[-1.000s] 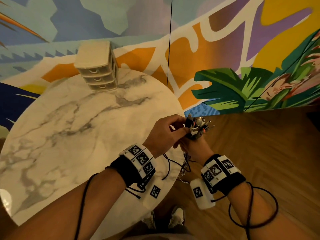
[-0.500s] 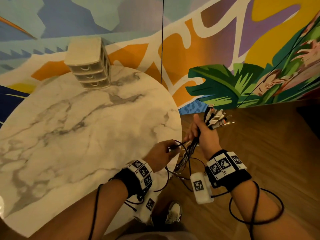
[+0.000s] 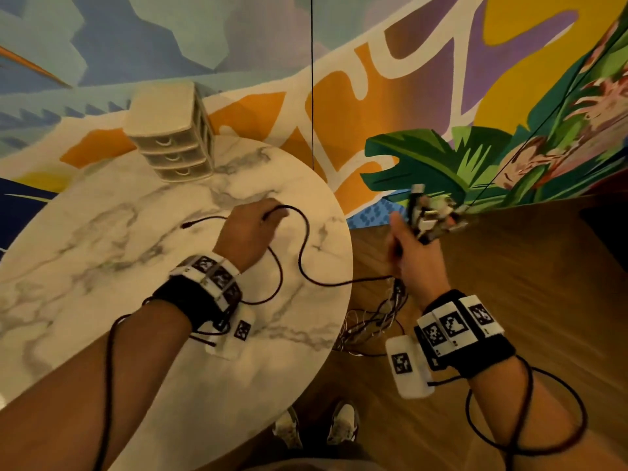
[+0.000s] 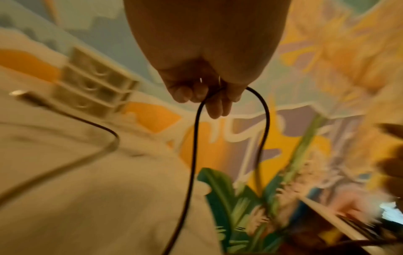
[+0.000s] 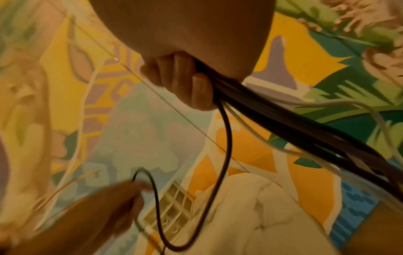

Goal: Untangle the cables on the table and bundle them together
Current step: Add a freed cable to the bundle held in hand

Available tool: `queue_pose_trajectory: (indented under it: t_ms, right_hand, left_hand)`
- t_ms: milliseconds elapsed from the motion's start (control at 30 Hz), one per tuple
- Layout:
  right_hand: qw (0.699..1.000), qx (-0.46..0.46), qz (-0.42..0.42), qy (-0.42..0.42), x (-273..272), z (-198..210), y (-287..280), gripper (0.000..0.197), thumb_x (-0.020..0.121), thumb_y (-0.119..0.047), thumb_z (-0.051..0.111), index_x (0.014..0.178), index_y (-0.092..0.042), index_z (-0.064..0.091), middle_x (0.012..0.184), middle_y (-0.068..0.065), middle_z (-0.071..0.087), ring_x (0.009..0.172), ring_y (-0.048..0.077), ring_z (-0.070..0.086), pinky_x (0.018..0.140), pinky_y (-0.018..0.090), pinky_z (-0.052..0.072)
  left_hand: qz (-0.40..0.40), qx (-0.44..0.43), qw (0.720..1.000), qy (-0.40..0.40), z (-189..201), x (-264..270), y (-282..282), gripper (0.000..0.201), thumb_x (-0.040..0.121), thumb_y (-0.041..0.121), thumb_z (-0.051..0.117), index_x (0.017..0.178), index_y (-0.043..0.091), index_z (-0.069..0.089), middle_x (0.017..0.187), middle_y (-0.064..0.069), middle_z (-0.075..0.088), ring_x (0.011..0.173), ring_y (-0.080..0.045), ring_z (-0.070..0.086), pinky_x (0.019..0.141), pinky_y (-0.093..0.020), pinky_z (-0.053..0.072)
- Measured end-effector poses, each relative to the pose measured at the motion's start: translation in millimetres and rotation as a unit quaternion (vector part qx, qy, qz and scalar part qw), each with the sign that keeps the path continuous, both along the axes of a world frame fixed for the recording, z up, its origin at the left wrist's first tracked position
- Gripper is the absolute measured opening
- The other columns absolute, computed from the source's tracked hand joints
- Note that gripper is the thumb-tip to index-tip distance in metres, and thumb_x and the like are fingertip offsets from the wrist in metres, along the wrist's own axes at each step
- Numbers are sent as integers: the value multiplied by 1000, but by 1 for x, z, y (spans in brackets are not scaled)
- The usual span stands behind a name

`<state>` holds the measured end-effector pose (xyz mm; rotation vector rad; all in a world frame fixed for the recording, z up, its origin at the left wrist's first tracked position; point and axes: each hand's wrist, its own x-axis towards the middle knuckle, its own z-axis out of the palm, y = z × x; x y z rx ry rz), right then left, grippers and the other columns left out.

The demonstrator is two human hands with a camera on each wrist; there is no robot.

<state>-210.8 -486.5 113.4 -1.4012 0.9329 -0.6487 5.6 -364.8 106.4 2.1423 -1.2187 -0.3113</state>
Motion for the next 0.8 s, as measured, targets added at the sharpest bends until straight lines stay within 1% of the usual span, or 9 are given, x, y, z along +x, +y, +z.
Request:
queue_pose_trajectory:
  t_ms: [67, 133, 233, 333, 433, 500, 633, 733, 800]
  right_hand:
    - [995, 4, 96, 26, 10, 6, 14, 43, 99, -31, 44, 64, -16, 64, 51, 4, 52, 37, 3, 33, 40, 15, 26]
    - [989, 3, 147, 33, 19, 8, 22, 31, 101, -24, 42, 76, -19, 61, 43, -11, 51, 35, -1, 42, 41, 10, 28]
    - [985, -21, 157, 63, 23, 4, 25, 30, 100, -23, 45, 70, -30, 48, 40, -24, 49, 40, -9, 45, 47, 11, 30]
    - [989, -30, 130, 68, 22, -5, 25, 33, 99, -28, 46, 67, -31, 47, 42, -16, 48, 40, -2, 43, 48, 14, 28]
    - [998, -16, 43, 40, 22, -11, 21, 27, 97, -32, 49, 73, -26, 58, 53, -16, 53, 51, -2, 47, 55, 16, 34]
    - [1000, 17, -10, 24, 22, -11, 16, 21, 94, -33, 54, 85, -21, 69, 58, -17, 60, 59, 2, 53, 60, 22, 39]
    - [995, 10, -96, -11, 8, -6, 2, 17, 93, -31, 58, 90, -23, 73, 53, -12, 45, 49, 8, 37, 50, 26, 30]
    - [985, 5, -164, -51, -5, -4, -10, 29, 88, -43, 56, 100, -22, 73, 61, 6, 28, 48, 17, 24, 46, 31, 24]
    - [981, 6, -180, -67, -9, -4, -14, 43, 77, -56, 56, 101, -23, 73, 65, 6, 28, 49, 16, 24, 46, 29, 25]
  left_hand:
    - [-65, 36, 992, -98, 15, -32, -13, 23, 97, 29, 47, 104, 17, 66, 93, -6, 69, 88, -29, 61, 71, -35, 47]
    - [-96, 111, 973, -179, 21, -56, -20, 26, 98, 33, 41, 111, 24, 62, 102, -1, 67, 93, -27, 60, 69, -33, 44]
    - [-126, 140, 957, -221, 19, -71, -23, 27, 99, 33, 37, 112, 26, 60, 102, 1, 66, 92, -24, 60, 61, -31, 40]
    - [-143, 116, 958, -222, 18, -72, -21, 32, 100, 34, 35, 116, 27, 60, 102, 0, 67, 91, -25, 61, 62, -32, 44]
    - [-138, 27, 976, -169, 14, -82, -17, 30, 99, 31, 41, 122, 25, 59, 94, -2, 68, 81, -26, 62, 55, -31, 36]
    - [-111, 8, 989, -98, 3, -85, -14, 26, 97, 28, 46, 116, 20, 62, 94, -4, 69, 84, -27, 62, 60, -36, 43]
    - [-29, 207, 978, 5, -39, -34, 6, 28, 98, 33, 44, 101, 14, 65, 103, -9, 65, 98, -30, 59, 83, -40, 47]
    - [49, 234, 970, 49, -56, 12, 34, 36, 100, 32, 40, 90, 10, 66, 87, -9, 63, 91, -32, 60, 76, -33, 44]
    - [38, 232, 968, 87, -60, 10, 36, 39, 100, 32, 41, 84, 8, 67, 77, -6, 61, 80, -30, 61, 69, -30, 42]
